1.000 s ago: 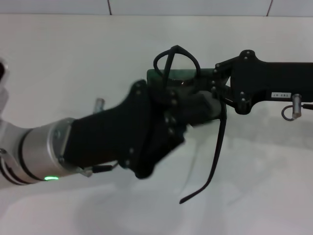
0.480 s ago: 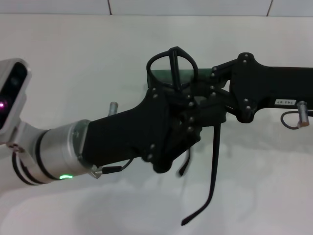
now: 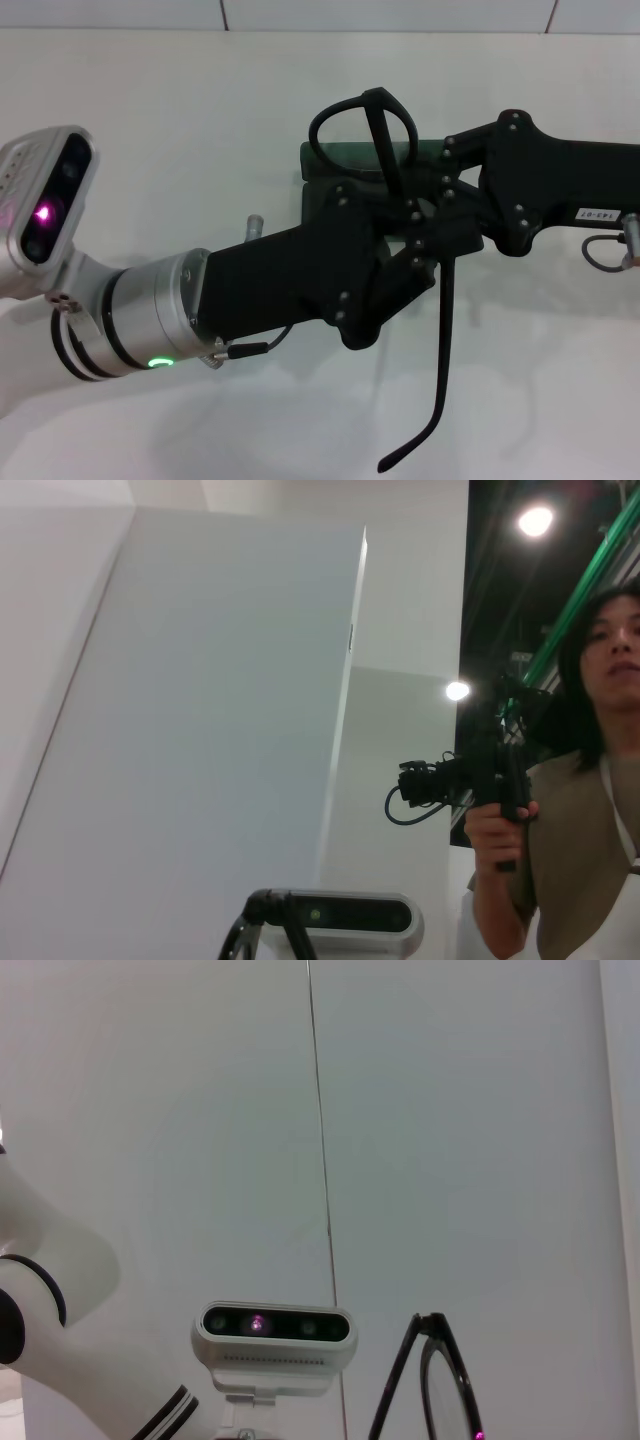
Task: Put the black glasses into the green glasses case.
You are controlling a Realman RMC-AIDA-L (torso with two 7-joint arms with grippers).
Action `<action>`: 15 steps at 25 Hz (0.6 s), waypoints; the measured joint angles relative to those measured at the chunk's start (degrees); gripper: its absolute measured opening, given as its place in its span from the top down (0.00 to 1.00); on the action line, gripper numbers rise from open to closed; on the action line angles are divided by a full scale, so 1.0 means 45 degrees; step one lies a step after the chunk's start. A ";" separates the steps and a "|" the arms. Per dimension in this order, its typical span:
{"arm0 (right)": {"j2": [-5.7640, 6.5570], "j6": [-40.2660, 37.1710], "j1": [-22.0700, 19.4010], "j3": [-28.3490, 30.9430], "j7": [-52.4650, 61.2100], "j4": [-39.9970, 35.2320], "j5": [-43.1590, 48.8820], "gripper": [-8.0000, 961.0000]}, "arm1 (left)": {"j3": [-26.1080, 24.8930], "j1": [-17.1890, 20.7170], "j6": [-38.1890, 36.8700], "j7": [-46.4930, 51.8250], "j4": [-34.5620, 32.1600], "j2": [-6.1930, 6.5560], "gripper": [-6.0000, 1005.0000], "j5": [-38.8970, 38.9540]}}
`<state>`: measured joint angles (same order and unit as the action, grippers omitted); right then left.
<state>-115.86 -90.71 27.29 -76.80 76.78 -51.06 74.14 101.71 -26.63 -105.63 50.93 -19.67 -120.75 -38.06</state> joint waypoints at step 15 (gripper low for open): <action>0.0051 -0.0564 0.0052 0.0314 -0.0636 0.0879 -0.0333 0.94 | 0.0016 0.0108 -0.0106 0.0025 0.0488 -0.0002 0.96 0.1049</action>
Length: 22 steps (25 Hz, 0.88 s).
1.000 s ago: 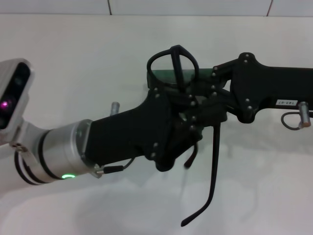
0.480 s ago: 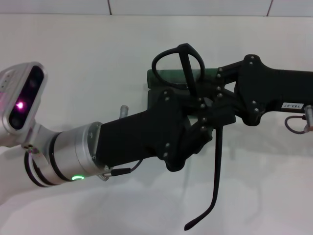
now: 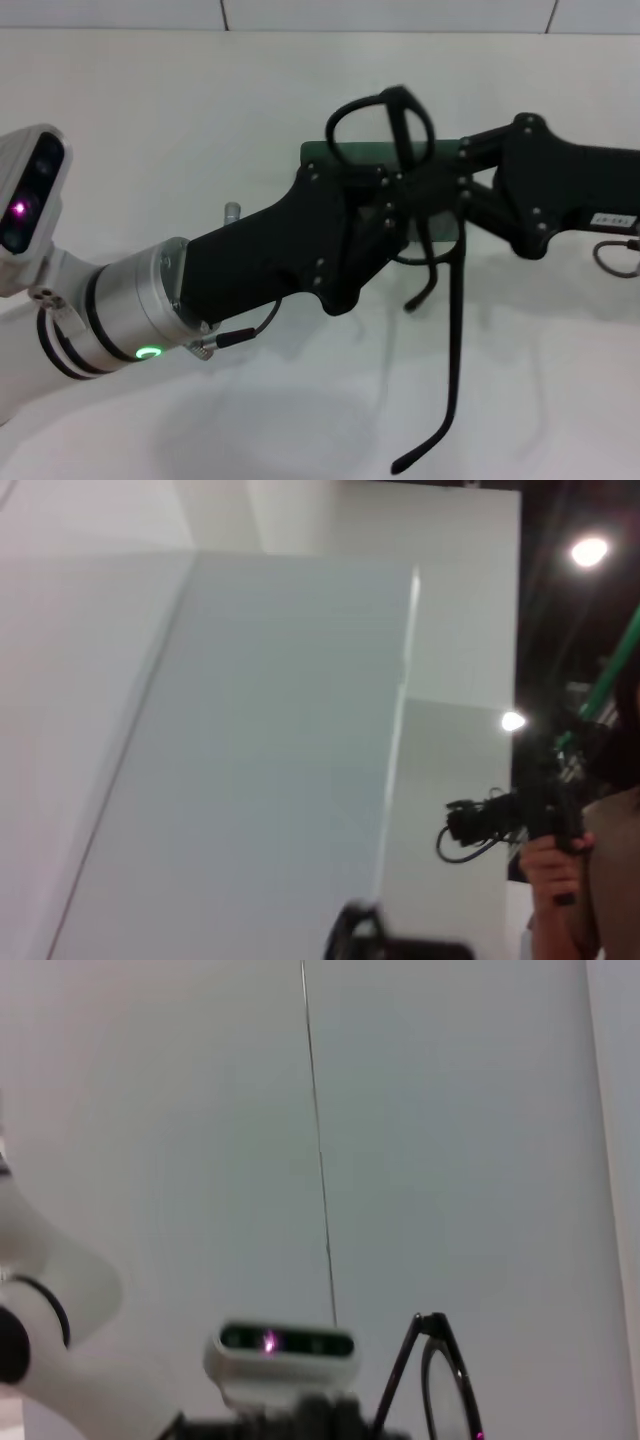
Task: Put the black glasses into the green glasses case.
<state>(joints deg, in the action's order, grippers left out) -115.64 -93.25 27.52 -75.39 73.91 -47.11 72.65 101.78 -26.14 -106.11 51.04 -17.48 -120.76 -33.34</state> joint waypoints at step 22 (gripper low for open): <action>0.0037 -0.1505 -0.0152 0.2474 -0.0175 0.0449 -0.0078 0.94 | 0.0215 0.0072 0.0062 -0.0113 0.0053 0.0066 0.96 0.0127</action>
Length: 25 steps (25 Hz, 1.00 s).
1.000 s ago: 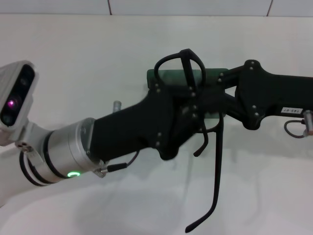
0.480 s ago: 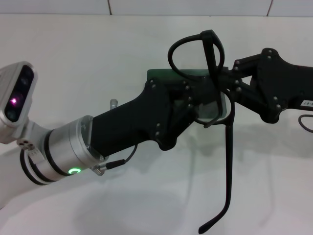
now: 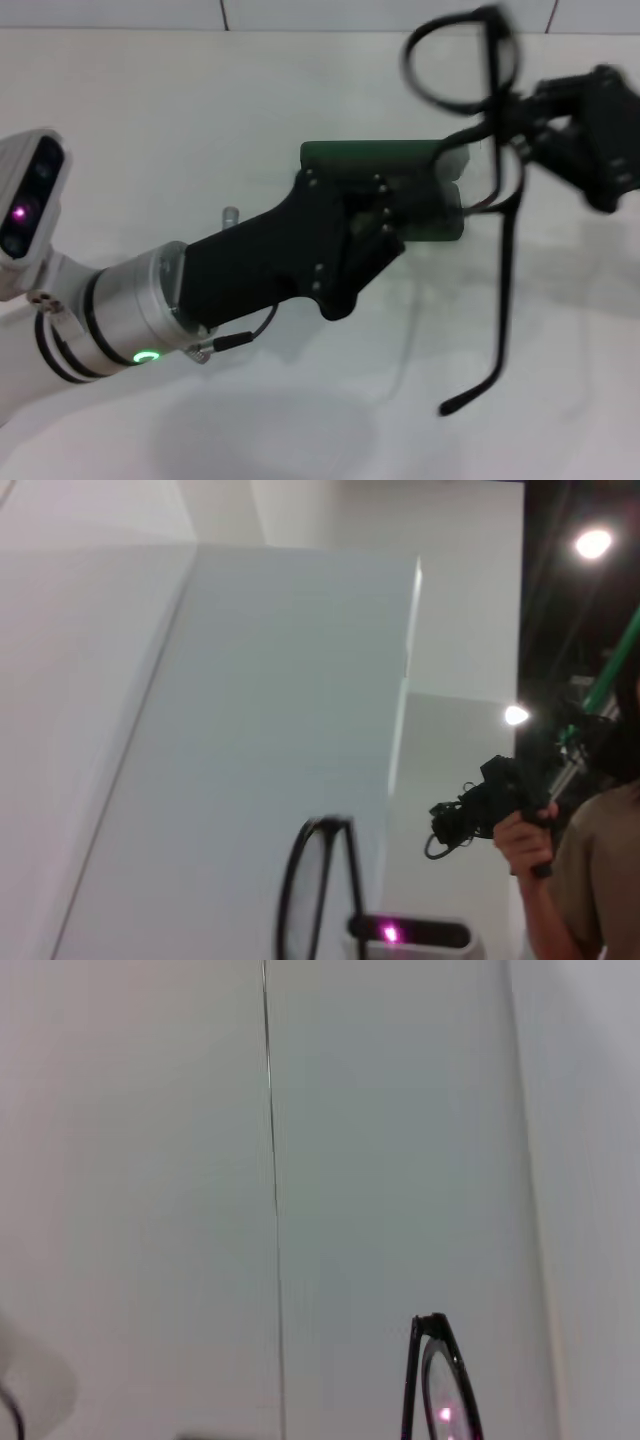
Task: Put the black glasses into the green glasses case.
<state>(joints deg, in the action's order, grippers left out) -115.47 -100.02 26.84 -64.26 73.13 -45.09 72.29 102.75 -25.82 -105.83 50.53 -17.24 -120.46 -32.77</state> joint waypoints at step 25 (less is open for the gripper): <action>-0.0171 0.0252 0.2251 -0.3485 -0.4347 0.5290 -0.6122 0.94 | 0.3268 -0.0294 -0.0955 -0.2170 -0.1548 -0.0066 0.96 0.2185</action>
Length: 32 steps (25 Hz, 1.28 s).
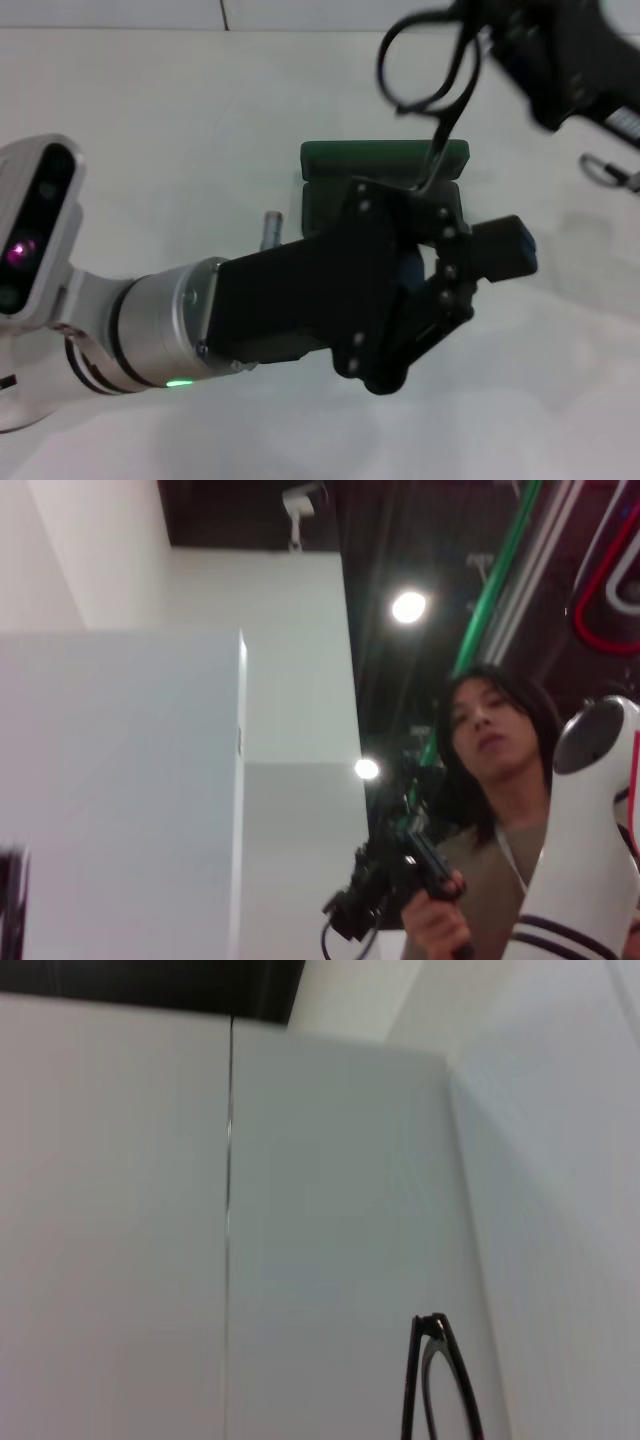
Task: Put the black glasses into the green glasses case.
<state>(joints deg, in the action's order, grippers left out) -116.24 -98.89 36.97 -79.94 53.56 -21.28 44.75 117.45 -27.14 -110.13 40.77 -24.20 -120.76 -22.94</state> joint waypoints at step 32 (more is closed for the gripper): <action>0.0011 0.1711 -0.0015 -0.2955 -0.0146 -0.0267 -0.0342 0.94 | -0.0054 0.0210 0.1716 0.0843 0.1509 -0.0001 0.96 0.2363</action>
<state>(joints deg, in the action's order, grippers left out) -116.19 -91.19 36.90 -93.24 52.91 -22.49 43.21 117.21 -26.20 -102.40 44.56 -17.41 -120.76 -12.31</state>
